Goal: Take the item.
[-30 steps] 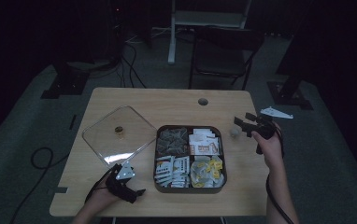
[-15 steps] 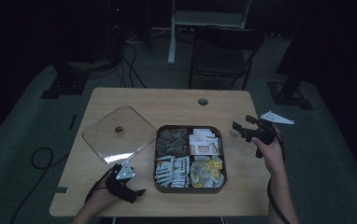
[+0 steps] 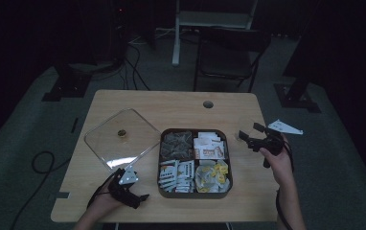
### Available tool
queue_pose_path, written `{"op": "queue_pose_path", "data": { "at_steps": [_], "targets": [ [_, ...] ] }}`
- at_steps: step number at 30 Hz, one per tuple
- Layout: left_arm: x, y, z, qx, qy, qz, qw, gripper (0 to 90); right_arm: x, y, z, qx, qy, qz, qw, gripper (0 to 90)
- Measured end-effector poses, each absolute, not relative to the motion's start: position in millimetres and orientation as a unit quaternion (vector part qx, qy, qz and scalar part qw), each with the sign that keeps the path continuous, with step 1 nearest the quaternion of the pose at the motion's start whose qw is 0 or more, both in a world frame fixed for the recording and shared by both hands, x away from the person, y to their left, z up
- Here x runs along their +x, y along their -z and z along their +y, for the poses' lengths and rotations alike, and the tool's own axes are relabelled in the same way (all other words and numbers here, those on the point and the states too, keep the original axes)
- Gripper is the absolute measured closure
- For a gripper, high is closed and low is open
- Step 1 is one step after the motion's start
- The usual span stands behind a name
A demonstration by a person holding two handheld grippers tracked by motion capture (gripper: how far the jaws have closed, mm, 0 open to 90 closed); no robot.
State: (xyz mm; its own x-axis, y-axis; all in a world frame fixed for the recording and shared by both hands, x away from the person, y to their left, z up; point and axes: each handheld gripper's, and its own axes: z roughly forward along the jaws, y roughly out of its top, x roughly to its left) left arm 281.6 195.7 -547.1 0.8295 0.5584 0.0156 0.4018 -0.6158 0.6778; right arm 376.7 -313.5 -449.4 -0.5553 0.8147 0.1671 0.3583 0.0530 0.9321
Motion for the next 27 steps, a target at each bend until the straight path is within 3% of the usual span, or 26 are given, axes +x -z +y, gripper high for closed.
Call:
{"op": "queue_pose_path", "data": {
  "at_steps": [27],
  "targets": [
    [281.6,547.0,195.8,0.892,-0.113,0.269,0.345,0.3,338.2,496.1,-315.4,0.405,-0.546,0.713,0.17,13.3]
  ]
}}
